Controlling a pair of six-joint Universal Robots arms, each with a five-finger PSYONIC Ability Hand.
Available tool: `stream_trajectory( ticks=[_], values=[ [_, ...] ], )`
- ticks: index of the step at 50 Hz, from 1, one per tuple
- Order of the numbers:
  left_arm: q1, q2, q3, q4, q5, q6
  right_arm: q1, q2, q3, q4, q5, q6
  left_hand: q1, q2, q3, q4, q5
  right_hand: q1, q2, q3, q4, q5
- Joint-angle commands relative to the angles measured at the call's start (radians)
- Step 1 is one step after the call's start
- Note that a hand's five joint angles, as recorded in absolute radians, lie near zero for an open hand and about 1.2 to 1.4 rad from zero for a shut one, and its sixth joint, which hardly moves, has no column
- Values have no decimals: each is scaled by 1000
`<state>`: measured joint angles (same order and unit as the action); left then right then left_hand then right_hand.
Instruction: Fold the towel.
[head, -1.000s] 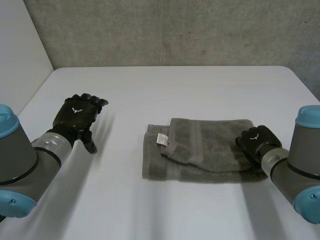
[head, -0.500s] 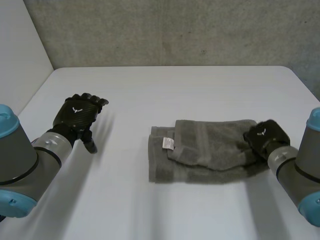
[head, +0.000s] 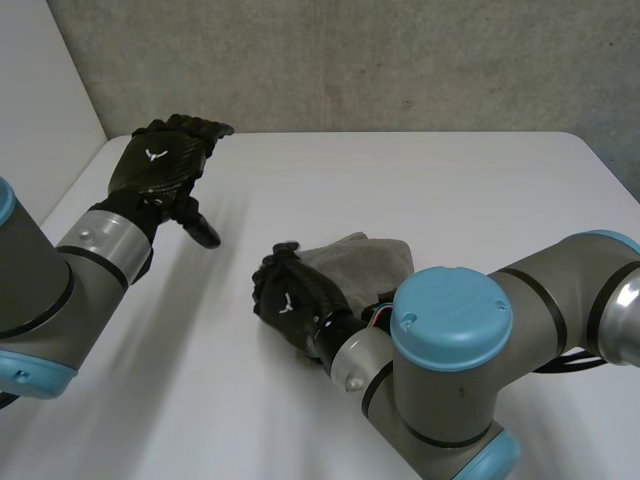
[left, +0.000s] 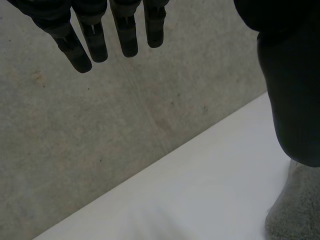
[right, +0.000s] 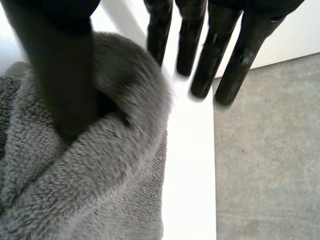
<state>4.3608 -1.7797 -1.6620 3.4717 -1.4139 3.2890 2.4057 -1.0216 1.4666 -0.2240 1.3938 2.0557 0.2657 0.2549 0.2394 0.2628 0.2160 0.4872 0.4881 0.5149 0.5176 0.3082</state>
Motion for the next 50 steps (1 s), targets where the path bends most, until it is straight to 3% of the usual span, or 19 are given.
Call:
stream_trajectory(
  ticks=[1,7,14,16,21,28,38,45,50],
  values=[
    [-27,-20,28,0,-2,-6,-48,-90,27,-8,160,182,-90,-80,-64,-87,-215,-313,-314,-340,-343,-308],
    [-70,-89,80,-20,-11,-44,-151,-204,93,6,176,426,-85,-74,-58,-82,-209,-313,-314,-340,-343,-308],
    [-122,-185,153,-79,-68,-109,-250,-259,118,73,119,569,-82,-71,-55,-79,-206,-313,-314,-340,-343,-308],
    [-171,-248,197,-127,-95,-118,-278,-259,115,98,100,589,-82,-71,-55,-79,-206,-313,-314,-340,-343,-308],
    [-240,-335,246,-181,-126,-117,-327,-242,96,164,48,627,-79,-68,-52,-76,-203,-313,-314,-340,-343,-308],
    [-314,-432,280,-189,-165,-109,-353,-65,8,245,27,757,-82,-71,-55,-79,-206,-313,-314,-340,-343,-308],
    [-331,-501,269,-197,-195,-80,-362,92,-55,316,17,790,-79,-68,-52,-76,-203,-313,-314,-340,-343,-308],
    [-328,-483,254,-192,-197,-23,-375,80,-57,316,14,790,-79,-68,-52,-76,-203,-313,-314,-340,-343,-308],
    [-326,-407,265,-194,-197,-26,-375,-17,-57,316,17,790,-82,-71,-55,-79,-206,-313,-314,-340,-343,-308]
  ],
)
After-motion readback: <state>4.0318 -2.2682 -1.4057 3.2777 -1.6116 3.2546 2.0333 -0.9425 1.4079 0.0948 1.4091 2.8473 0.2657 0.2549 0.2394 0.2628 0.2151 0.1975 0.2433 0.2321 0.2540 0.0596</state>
